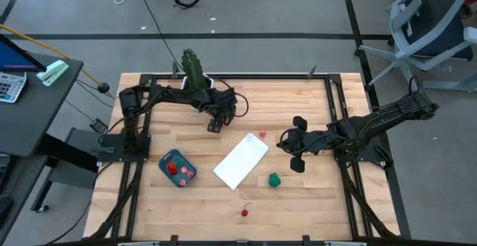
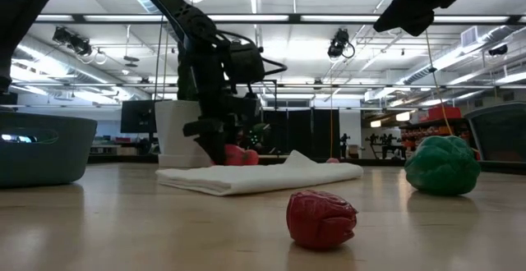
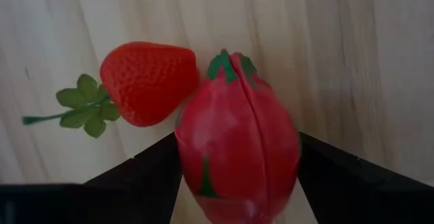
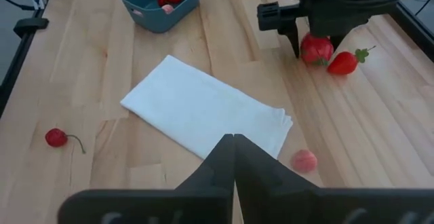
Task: Pick and placing Produce into tupperware
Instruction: Put the dragonfruit into the blue bin
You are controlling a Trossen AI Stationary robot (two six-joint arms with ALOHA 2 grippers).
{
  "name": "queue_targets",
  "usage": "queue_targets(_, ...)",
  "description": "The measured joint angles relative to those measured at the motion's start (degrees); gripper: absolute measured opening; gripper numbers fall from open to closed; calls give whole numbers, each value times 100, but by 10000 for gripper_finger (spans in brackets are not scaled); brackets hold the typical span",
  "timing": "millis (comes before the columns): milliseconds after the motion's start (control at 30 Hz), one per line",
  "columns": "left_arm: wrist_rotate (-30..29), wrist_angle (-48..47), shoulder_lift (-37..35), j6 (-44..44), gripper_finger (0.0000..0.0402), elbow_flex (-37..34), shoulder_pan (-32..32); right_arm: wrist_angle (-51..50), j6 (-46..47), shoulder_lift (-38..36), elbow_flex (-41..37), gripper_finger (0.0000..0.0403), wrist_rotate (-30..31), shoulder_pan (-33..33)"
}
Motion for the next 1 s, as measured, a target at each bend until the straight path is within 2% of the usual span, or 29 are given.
queue_targets(167, -64, -35, -66, -39, 254, 17, -80, 1, 0, 0, 0, 14, 1, 0)
queue_targets(300, -33, -9, -66, -387, 243, 82, -136, -2, 0, 0, 0, 13, 0, 0)
queue_targets(533, -103, -371, -66, -998, 247, 345, -373, -2, 0, 0, 0, 15, 0, 0)
queue_targets(767, -361, -1927, -71, -1280, 241, 1035, -735, 0, 0, 0, 0, 14, 0, 0)
queue_targets(1000, -363, -3886, -82, -3222, 253, 1715, -1142, 0, 2, 0, 0, 14, 0, 0)
